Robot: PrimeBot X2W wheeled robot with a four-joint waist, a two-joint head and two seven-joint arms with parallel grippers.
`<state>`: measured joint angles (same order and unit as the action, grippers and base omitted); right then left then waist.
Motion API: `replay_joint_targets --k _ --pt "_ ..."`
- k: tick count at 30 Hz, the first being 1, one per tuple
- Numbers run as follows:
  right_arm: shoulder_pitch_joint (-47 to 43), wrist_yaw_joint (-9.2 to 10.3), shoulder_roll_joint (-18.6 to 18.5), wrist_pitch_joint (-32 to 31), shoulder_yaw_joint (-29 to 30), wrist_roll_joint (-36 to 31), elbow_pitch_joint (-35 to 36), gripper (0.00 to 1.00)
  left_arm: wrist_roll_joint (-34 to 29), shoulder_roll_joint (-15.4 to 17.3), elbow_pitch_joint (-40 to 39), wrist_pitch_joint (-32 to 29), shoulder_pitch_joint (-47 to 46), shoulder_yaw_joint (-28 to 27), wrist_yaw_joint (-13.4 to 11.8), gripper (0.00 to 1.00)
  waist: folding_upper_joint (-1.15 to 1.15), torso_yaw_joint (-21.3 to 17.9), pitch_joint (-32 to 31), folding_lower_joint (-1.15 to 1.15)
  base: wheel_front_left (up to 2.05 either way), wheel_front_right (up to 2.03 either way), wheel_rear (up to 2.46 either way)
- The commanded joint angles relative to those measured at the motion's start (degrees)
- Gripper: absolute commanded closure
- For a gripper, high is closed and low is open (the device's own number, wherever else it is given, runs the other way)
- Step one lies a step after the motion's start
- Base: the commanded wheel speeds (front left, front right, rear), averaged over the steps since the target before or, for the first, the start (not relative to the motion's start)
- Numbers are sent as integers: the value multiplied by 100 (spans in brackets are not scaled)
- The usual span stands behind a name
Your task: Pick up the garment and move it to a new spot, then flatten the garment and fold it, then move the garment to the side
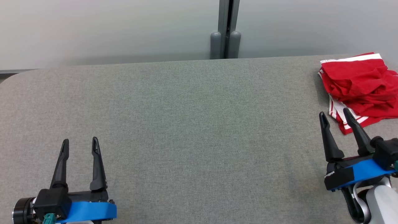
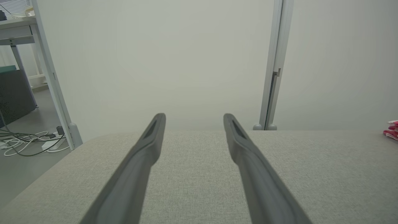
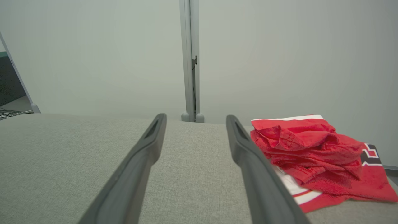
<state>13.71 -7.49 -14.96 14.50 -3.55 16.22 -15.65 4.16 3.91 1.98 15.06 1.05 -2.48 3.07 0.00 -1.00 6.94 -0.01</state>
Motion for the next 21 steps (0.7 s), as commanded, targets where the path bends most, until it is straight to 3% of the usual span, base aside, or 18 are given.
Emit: replay_joint_targets --k 1,12,21 --pt "-165 0 81 -32 93 -97 105 0 17 6 28 13 55 -1 33 0 0 4 -13 1 0 0 0" --pt "-890 0 801 -234 660 -551 786 0 -66 -10 162 13 -11 67 87 0 0 59 -44 1 0 0 0" --pt "-950 0 973 -366 612 -648 1020 0 -74 -15 234 13 -112 76 109 0 0 104 -24 1 0 0 0"
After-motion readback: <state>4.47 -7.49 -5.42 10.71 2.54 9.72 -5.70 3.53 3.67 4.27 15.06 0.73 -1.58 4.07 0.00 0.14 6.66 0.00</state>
